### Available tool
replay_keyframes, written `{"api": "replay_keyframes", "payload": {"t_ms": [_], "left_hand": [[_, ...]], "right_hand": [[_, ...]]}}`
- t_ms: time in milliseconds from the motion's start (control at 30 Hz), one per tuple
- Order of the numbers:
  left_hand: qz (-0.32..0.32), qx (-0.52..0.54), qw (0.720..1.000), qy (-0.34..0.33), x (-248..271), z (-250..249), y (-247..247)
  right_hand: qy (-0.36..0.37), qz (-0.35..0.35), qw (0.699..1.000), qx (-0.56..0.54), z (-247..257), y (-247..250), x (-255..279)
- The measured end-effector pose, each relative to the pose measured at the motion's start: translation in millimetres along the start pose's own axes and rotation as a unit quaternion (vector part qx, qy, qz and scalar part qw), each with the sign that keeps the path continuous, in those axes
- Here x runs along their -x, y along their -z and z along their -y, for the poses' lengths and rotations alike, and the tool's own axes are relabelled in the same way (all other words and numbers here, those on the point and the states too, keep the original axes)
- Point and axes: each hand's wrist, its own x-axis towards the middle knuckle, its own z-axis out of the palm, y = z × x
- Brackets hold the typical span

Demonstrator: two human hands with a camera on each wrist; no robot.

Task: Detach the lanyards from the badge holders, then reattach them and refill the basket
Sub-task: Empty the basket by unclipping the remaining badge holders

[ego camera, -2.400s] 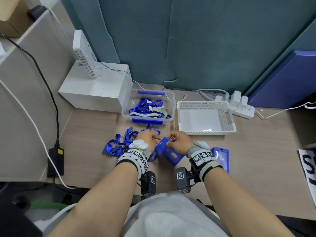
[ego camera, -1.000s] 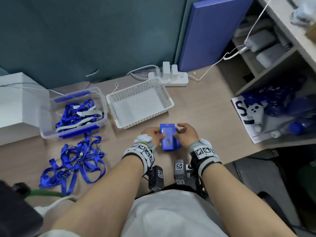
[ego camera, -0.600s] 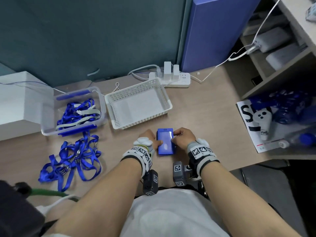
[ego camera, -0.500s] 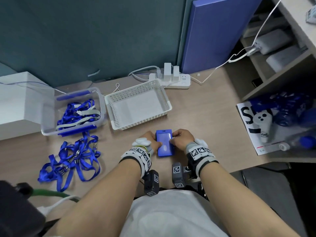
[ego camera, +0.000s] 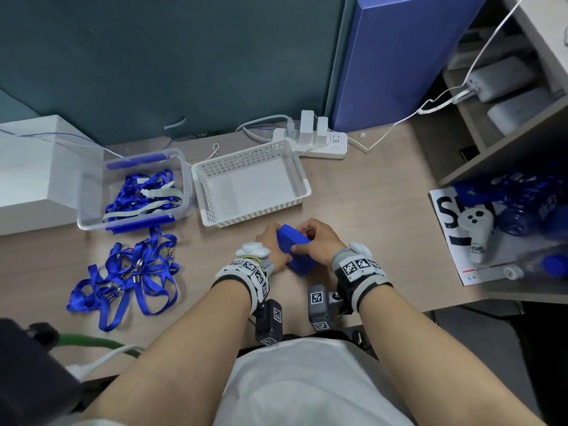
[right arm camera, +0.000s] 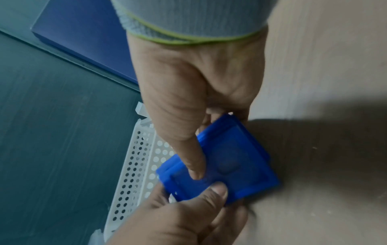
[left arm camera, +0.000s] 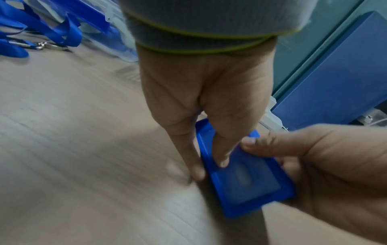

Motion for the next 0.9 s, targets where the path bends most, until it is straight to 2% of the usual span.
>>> {"api": "replay_keyframes", "payload": {"t_ms": [67, 167, 267, 400, 500, 600, 667, 900], "left_hand": [[-0.054, -0.039, 0.997, -0.032, -1.4, 1.4, 3.4], [-0.105, -0.145, 0.982, -0.065, 0.7, -2.7, 13.6], [-0.081, -0.184, 0.973, -0.11, 2.8, -5.9, 17.7], [-0.066, -0.243, 0.96, -0.126, 5.8, -6.1, 9.6], [-0.044, -0.202, 0.972, -0.111, 3.5, -5.5, 4.0], [-0.04, -0.17, 0.981, -0.084, 2.1, -4.2, -1.2], [-0.042, -0.149, 0.984, -0.091, 3.1, -3.4, -7.8], [-0.071, -0.133, 0.98, -0.128, 3.4, 1.1, -20.8]], "right_hand": [[0.042, -0.005, 0.999, 0.012, 8.8, 2.7, 1.5], [0.062, -0.019, 0.997, 0.048, 13.9, 6.8, 1.1], [0.076, -0.029, 0.993, 0.085, 10.7, 4.5, -1.1], [0.102, -0.032, 0.989, 0.102, -0.5, -3.9, -2.7], [0.101, -0.042, 0.992, 0.068, -6.3, -4.3, 0.2], [0.026, -0.043, 0.998, -0.041, -13.3, -0.4, 1.1], [-0.013, -0.043, 0.993, -0.11, -16.1, -1.1, 1.4], [0.002, -0.086, 0.982, -0.171, -17.1, -11.2, -3.2]]}}
